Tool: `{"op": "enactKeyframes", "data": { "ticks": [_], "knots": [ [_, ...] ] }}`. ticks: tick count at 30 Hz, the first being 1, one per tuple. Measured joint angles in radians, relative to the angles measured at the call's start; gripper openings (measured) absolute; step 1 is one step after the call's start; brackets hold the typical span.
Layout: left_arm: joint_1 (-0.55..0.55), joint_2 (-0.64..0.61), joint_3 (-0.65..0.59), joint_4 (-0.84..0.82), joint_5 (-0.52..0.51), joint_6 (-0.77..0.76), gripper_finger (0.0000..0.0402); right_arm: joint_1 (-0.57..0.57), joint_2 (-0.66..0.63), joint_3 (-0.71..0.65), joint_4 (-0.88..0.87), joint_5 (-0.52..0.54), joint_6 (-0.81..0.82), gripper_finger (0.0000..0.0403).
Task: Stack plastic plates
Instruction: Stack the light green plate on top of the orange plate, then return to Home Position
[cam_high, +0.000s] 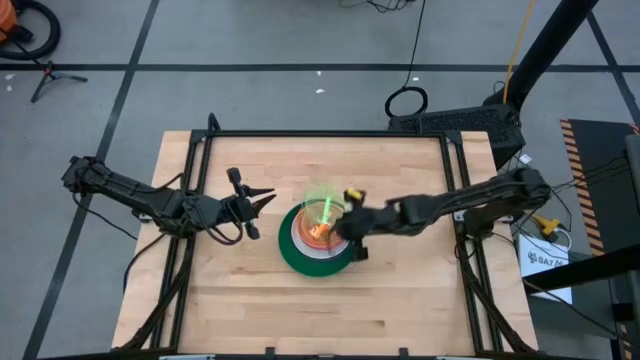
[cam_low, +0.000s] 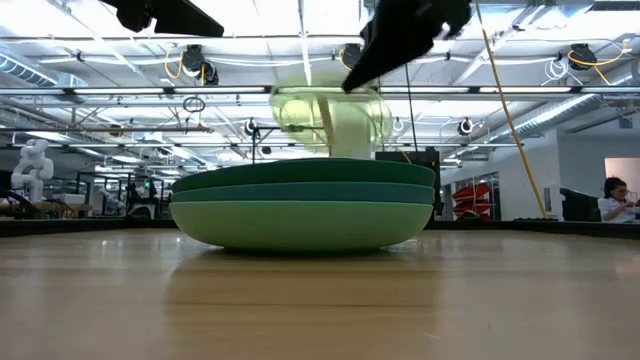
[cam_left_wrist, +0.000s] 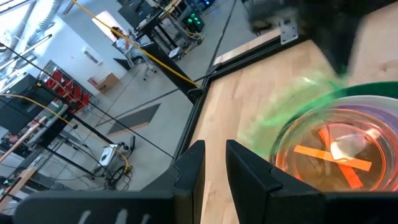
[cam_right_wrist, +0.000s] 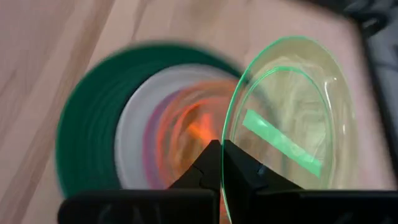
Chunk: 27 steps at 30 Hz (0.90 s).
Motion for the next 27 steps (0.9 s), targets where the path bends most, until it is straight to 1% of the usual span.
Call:
{"op": "enactKeyframes", "data": {
  "ticks": [2, 4, 9, 12, 20, 24, 27],
  "knots": [
    [0.000, 0.000, 0.000, -0.002, 0.000, -0.001, 0.0072, 0.021, 0.059, 0.038, -0.053, 0.000, -0.002, 0.0002],
    [0.000, 0.000, 0.000, -0.004, 0.000, -0.001, 0.0072, 0.038, 0.108, 0.068, -0.068, 0.001, -0.003, 0.0002],
    [0.000, 0.000, 0.000, -0.005, 0.000, -0.004, 0.0072, 0.054, 0.184, 0.103, -0.088, 0.001, 0.023, 0.0008],
    [0.000, 0.000, 0.000, -0.005, 0.000, -0.004, 0.0072, 0.053, 0.202, 0.104, -0.089, 0.002, 0.041, 0.0029],
    [0.000, 0.000, 0.000, -0.005, 0.000, -0.009, 0.0072, 0.053, 0.207, 0.104, -0.088, 0.004, 0.060, 0.0109],
    [0.000, 0.000, 0.000, -0.005, 0.010, -0.015, 0.0072, 0.053, 0.203, 0.104, -0.089, 0.002, 0.080, 0.0133],
    [0.000, 0.000, 0.000, -0.017, 0.016, -0.025, 0.0072, 0.053, 0.203, 0.104, -0.114, 0.000, 0.103, 0.0140]
  ]
}}
